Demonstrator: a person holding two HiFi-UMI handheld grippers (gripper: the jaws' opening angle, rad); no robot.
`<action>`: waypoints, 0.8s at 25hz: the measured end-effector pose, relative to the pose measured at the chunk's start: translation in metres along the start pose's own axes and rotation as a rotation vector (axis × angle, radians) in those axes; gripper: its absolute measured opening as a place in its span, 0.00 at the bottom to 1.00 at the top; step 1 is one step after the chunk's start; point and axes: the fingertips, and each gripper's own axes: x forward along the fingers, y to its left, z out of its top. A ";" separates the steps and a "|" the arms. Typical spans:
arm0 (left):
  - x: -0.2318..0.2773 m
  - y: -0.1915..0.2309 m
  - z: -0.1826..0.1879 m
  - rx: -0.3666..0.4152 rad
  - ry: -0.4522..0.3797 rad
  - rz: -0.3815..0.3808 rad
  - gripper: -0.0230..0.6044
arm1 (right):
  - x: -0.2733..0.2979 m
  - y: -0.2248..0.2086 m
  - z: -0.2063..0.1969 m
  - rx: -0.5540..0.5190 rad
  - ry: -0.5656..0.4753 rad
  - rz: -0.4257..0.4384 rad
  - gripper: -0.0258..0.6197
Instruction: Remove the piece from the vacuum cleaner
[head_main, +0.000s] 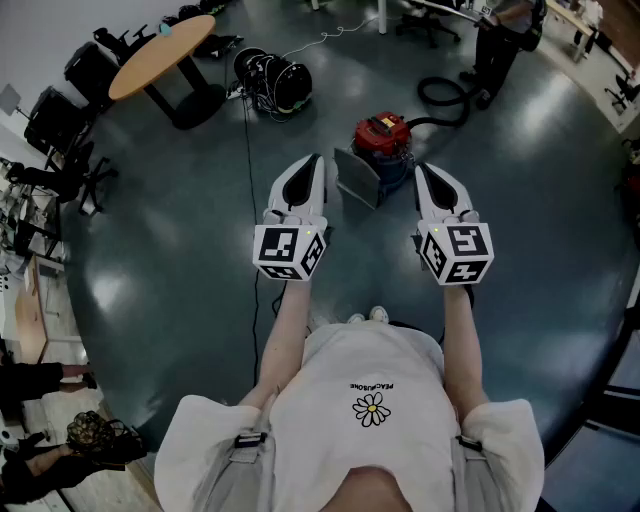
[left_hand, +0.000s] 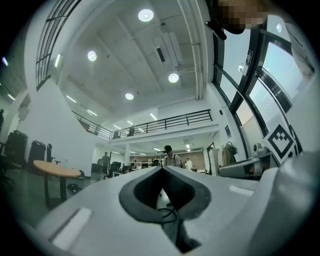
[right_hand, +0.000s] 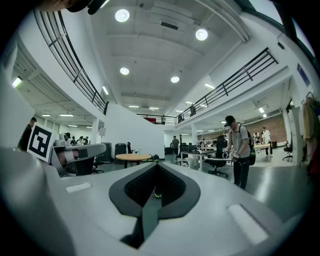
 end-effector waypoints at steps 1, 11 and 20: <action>0.003 -0.001 0.000 0.001 0.000 -0.003 0.04 | 0.001 -0.002 0.001 -0.003 0.001 -0.002 0.08; 0.029 0.002 -0.008 -0.017 0.016 -0.003 0.04 | 0.010 -0.032 -0.002 0.017 0.008 -0.018 0.08; 0.047 -0.005 -0.022 -0.026 0.017 0.027 0.04 | 0.019 -0.053 -0.006 0.004 -0.011 0.061 0.08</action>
